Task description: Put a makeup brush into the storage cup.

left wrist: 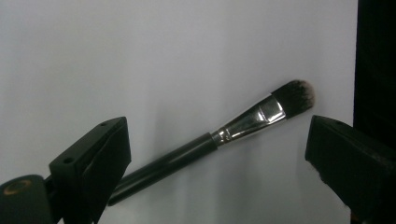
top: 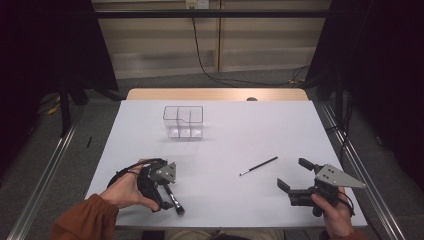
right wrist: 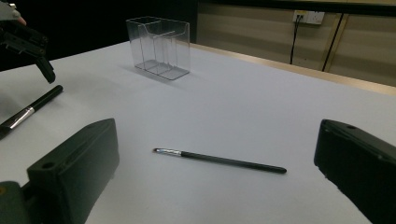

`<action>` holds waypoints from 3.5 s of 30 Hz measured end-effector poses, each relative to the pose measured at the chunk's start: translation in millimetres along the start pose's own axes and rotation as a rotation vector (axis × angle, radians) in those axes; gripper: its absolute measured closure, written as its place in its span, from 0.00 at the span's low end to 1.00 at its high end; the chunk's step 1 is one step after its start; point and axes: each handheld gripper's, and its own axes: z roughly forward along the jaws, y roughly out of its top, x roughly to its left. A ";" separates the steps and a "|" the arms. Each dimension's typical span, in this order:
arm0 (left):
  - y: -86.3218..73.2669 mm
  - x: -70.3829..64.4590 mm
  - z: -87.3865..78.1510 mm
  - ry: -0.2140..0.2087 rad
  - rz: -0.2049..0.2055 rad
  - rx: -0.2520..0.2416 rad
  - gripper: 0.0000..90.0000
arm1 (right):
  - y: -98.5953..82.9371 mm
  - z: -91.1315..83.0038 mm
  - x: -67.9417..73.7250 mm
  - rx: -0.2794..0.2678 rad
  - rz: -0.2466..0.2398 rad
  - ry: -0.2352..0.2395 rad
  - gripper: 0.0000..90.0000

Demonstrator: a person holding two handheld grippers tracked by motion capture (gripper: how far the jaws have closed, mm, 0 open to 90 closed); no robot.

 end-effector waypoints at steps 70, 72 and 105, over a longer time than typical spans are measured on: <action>15.5 4.9 17.4 -0.045 -0.027 0.188 0.87 | -0.6 1.4 0.6 0.014 0.001 -0.004 0.00; 15.2 4.0 17.3 -0.043 -0.044 0.180 0.87 | -0.5 1.5 0.6 0.012 0.001 -0.003 0.00; -3.1 17.6 -8.9 0.007 -0.202 -0.082 0.88 | -0.6 1.0 -0.1 0.012 0.001 -0.007 0.00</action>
